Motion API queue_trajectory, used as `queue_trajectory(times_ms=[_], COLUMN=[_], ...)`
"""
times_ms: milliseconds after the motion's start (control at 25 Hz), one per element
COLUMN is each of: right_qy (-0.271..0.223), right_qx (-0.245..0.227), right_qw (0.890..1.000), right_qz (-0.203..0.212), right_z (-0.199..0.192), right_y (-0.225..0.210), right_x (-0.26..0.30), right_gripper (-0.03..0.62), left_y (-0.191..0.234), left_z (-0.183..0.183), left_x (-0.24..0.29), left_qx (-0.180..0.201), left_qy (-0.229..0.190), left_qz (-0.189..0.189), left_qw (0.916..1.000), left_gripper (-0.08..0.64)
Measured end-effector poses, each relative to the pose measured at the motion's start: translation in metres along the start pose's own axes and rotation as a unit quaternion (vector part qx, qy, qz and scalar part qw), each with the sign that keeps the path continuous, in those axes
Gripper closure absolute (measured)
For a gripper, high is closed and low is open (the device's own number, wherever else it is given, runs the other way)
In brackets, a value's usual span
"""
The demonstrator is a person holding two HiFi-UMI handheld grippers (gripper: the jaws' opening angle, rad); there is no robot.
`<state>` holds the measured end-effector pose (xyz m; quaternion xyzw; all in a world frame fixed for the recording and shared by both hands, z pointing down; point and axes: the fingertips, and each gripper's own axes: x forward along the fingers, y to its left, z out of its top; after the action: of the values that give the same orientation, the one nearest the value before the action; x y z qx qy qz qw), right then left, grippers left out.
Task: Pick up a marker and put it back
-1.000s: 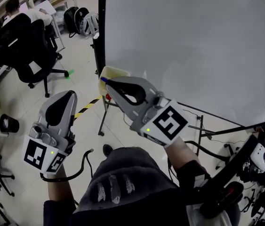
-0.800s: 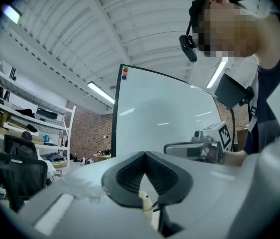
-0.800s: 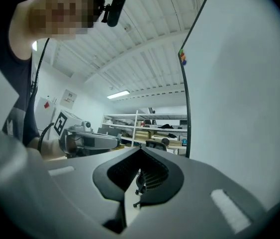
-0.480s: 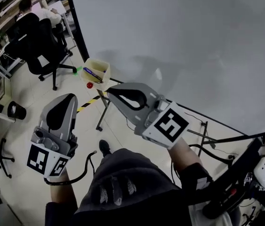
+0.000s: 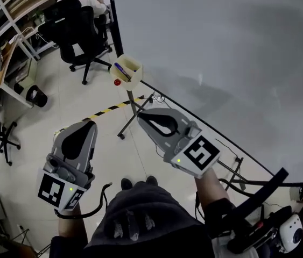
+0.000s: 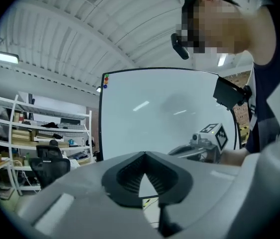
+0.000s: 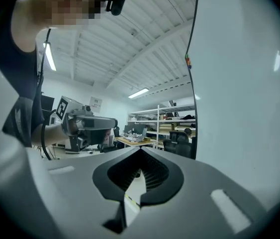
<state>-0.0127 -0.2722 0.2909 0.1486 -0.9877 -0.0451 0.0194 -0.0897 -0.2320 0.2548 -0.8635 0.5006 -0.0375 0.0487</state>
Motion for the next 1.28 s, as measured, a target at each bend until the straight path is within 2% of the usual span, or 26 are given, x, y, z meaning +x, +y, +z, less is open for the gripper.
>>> queue_trajectory(times_ms=[80, 200, 360, 760, 1000, 1280], right_qy=[0.027, 0.039, 0.042, 0.042, 0.083, 0.092], right_qx=[-0.005, -0.004, -0.007, -0.047, -0.061, -0.065], right_qw=[1.000, 0.999, 0.999, 0.998, 0.995, 0.993], right_qz=[0.009, 0.014, 0.027, 0.028, 0.014, -0.033], right_z=[-0.008, -0.013, -0.009, 0.009, 0.003, 0.007], right_y=[0.014, 0.032, 0.065, 0.214, 0.288, 0.308], right_x=[-0.001, -0.002, 0.005, -0.003, -0.031, -0.078], right_gripper=[0.592, 0.592, 0.592, 0.592, 0.592, 0.592], left_y=[-0.004, -0.012, -0.026, -0.074, -0.119, -0.162], left_z=[0.000, -0.003, -0.020, -0.034, -0.047, -0.038], left_x=[-0.018, -0.041, -0.074, -0.213, -0.269, -0.276], left_qx=[-0.004, -0.007, -0.014, -0.028, -0.058, -0.073], left_qy=[-0.005, -0.009, 0.017, 0.013, 0.005, -0.016], left_qz=[0.016, 0.029, 0.018, 0.007, -0.021, -0.054], left_qw=[0.9999, 0.9995, 0.9996, 0.9995, 0.9981, 0.9957], left_gripper=[0.554, 0.554, 0.554, 0.554, 0.554, 0.554])
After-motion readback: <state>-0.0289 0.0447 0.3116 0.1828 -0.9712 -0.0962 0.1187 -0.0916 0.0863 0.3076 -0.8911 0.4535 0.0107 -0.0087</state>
